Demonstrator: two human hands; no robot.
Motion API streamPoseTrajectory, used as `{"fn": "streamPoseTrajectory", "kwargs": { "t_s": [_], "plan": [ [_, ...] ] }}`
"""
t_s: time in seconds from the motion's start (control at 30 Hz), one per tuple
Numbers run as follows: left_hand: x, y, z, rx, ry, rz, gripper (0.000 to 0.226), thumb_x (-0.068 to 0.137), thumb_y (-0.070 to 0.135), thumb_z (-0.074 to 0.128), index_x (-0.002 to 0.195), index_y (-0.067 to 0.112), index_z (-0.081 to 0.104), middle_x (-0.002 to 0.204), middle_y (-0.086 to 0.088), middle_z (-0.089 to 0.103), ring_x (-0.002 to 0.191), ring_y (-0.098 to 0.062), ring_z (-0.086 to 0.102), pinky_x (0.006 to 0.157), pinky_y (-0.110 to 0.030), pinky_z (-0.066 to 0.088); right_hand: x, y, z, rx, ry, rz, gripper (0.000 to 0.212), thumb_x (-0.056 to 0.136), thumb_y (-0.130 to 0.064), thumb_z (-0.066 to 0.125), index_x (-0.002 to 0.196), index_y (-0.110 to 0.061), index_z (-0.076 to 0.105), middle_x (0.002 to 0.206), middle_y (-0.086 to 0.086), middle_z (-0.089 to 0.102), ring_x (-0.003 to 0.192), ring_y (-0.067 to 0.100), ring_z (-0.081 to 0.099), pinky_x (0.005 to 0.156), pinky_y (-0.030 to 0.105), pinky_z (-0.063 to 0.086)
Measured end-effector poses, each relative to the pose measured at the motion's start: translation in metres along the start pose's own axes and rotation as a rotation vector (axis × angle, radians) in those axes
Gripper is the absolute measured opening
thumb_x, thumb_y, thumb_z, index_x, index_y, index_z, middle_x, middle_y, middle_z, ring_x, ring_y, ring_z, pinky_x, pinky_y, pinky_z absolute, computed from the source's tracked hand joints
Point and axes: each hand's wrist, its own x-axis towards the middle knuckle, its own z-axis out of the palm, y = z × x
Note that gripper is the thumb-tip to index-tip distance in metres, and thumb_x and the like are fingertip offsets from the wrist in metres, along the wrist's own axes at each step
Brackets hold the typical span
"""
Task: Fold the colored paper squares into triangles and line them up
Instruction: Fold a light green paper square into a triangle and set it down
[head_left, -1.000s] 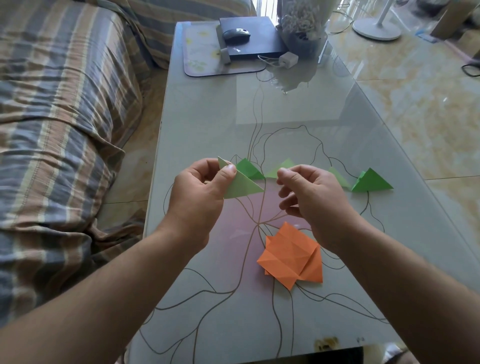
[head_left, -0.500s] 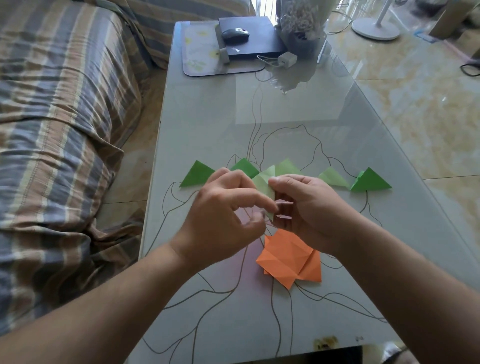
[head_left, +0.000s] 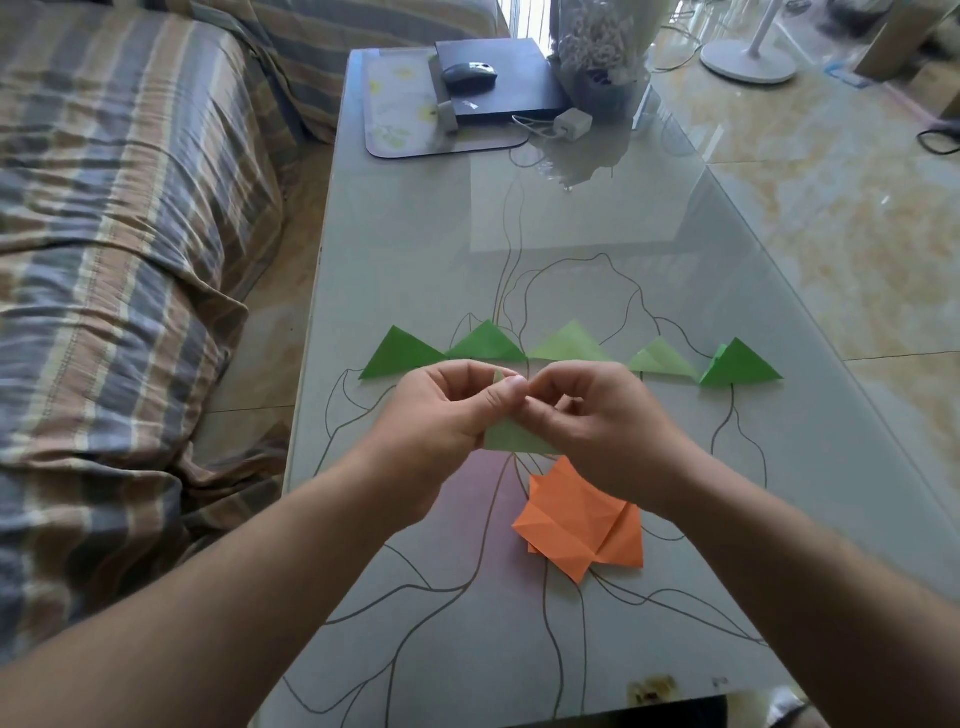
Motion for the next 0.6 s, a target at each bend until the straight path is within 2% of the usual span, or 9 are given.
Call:
{"fn": "streamPoseTrajectory", "kwargs": {
  "t_s": [0.07, 0.13, 0.2, 0.27, 0.33, 0.37, 0.47, 0.53, 0.6],
  "plan": [
    [0.0006, 0.0016, -0.0016, -0.055, 0.029, -0.019, 0.013, 0.082, 0.025, 0.077, 0.087, 0.014, 0.077, 0.091, -0.012, 0.074, 0.089, -0.026, 0.069, 0.091, -0.043, 0.053, -0.0003, -0.0029, -0.001, 0.165, -0.018, 0.039, 0.013, 0.094, -0.032, 0.076, 0.085, -0.023, 0.075, 0.072, 0.003, 0.068, 0.065, 0.015, 0.06, 0.065, 0.043, 0.053],
    [0.0008, 0.0012, -0.0026, -0.074, 0.038, -0.045, 0.016, 0.073, 0.033, 0.08, 0.082, 0.019, 0.079, 0.092, -0.011, 0.074, 0.093, -0.027, 0.065, 0.096, -0.047, 0.048, 0.0002, -0.0053, -0.0023, 0.251, -0.013, 0.056, 0.011, 0.089, -0.029, 0.078, 0.086, -0.018, 0.076, 0.079, 0.011, 0.069, 0.072, 0.021, 0.062, 0.072, 0.045, 0.053],
    [0.0003, -0.0008, -0.0016, -0.068, 0.021, -0.054, 0.023, 0.071, 0.035, 0.08, 0.087, 0.019, 0.079, 0.096, -0.011, 0.074, 0.095, -0.028, 0.064, 0.099, -0.05, 0.047, 0.0014, -0.0061, -0.002, 0.331, 0.003, 0.069, 0.016, 0.082, -0.029, 0.076, 0.083, -0.014, 0.075, 0.078, 0.01, 0.065, 0.075, 0.024, 0.058, 0.073, 0.045, 0.05],
    [-0.0001, -0.0025, 0.0003, -0.029, 0.012, -0.048, 0.031, 0.075, 0.036, 0.078, 0.097, 0.013, 0.076, 0.098, -0.013, 0.073, 0.094, -0.027, 0.063, 0.093, -0.046, 0.048, 0.0024, -0.0066, -0.0017, 0.39, 0.021, 0.074, 0.019, 0.08, -0.028, 0.075, 0.082, -0.009, 0.074, 0.078, 0.012, 0.062, 0.076, 0.026, 0.056, 0.073, 0.044, 0.047],
    [-0.0003, -0.0036, 0.0005, 0.016, 0.012, -0.018, 0.026, 0.082, 0.034, 0.077, 0.096, 0.012, 0.075, 0.095, -0.013, 0.073, 0.091, -0.027, 0.062, 0.086, -0.043, 0.047, 0.002, -0.0071, -0.0013, 0.374, 0.034, 0.076, 0.023, 0.078, -0.03, 0.075, 0.082, -0.007, 0.074, 0.078, 0.016, 0.061, 0.075, 0.026, 0.055, 0.072, 0.045, 0.045],
    [-0.0002, -0.0036, 0.0002, 0.037, 0.017, 0.005, 0.02, 0.085, 0.032, 0.077, 0.093, 0.014, 0.076, 0.093, -0.016, 0.073, 0.09, -0.028, 0.063, 0.085, -0.045, 0.049, 0.0017, -0.0075, -0.001, 0.366, 0.035, 0.085, 0.023, 0.078, -0.03, 0.075, 0.082, -0.007, 0.074, 0.078, 0.016, 0.062, 0.074, 0.025, 0.054, 0.071, 0.045, 0.045],
    [-0.0008, -0.0035, -0.0015, 0.052, 0.048, 0.074, 0.015, 0.085, 0.033, 0.081, 0.089, 0.019, 0.079, 0.101, -0.024, 0.073, 0.093, -0.037, 0.066, 0.097, -0.063, 0.051, 0.0009, -0.0091, -0.0016, 0.36, 0.028, 0.124, 0.018, 0.078, -0.027, 0.072, 0.079, -0.009, 0.075, 0.075, 0.014, 0.064, 0.071, 0.024, 0.056, 0.07, 0.044, 0.046],
    [-0.002, -0.002, -0.0008, 0.057, 0.073, 0.092, 0.016, 0.084, 0.035, 0.079, 0.09, 0.02, 0.079, 0.104, -0.023, 0.074, 0.102, -0.048, 0.067, 0.1, -0.066, 0.048, 0.0011, -0.0105, -0.0023, 0.343, 0.029, 0.122, 0.015, 0.077, -0.026, 0.071, 0.077, -0.012, 0.075, 0.074, 0.012, 0.064, 0.071, 0.023, 0.057, 0.07, 0.044, 0.047],
    [-0.0025, -0.0018, 0.0, 0.067, 0.089, 0.085, 0.016, 0.088, 0.032, 0.079, 0.091, 0.016, 0.078, 0.104, -0.022, 0.074, 0.108, -0.049, 0.065, 0.1, -0.064, 0.05, 0.0015, -0.0107, -0.0021, 0.348, 0.036, 0.119, 0.014, 0.077, -0.026, 0.072, 0.076, -0.012, 0.074, 0.073, 0.011, 0.062, 0.07, 0.025, 0.054, 0.069, 0.045, 0.046]
  ]
}}
